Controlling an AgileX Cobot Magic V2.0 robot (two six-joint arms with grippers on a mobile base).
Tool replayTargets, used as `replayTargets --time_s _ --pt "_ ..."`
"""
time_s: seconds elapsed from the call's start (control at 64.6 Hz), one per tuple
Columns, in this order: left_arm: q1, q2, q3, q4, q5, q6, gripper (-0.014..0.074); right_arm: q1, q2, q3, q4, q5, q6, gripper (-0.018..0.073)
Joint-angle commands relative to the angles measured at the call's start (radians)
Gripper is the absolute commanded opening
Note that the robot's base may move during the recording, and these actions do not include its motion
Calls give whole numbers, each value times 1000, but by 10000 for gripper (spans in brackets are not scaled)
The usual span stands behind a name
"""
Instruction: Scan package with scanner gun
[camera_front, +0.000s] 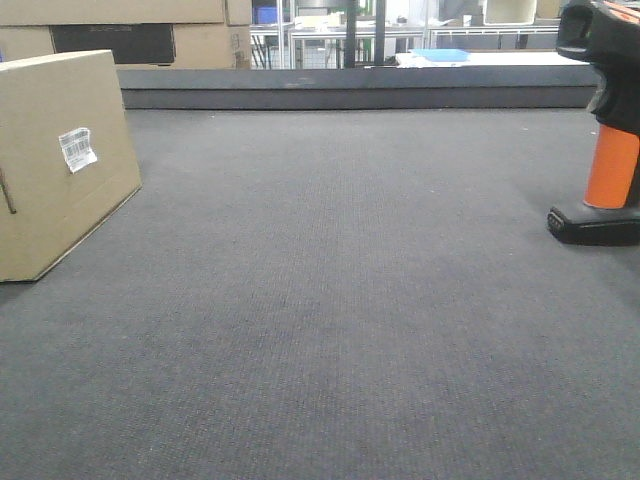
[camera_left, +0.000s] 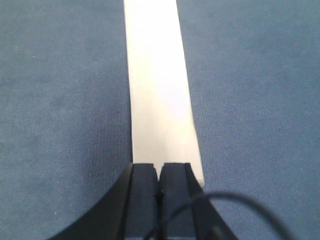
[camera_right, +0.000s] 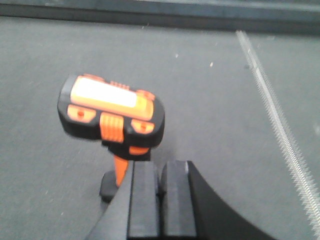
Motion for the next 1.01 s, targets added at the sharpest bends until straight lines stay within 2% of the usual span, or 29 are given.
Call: replayTargets --time_s 0.0,0.31,0.527,0.682,0.991 --pt "-3 -108 132 1 -153 -7 -111 -5 -35 50 13 -54 0 -162" --pt "-3 -502 587 10 -563 -10 -111 -5 -240 233 13 -60 0 -162" --pt "-3 -701 794 9 -748 -10 -111 -5 -374 264 13 -45 0 -162" --pt "-3 -755 850 9 -786 -10 -111 -5 -393 264 13 -53 0 -162" --pt "-3 -762 850 9 -791 -10 -111 -5 -393 264 13 -53 0 -162"
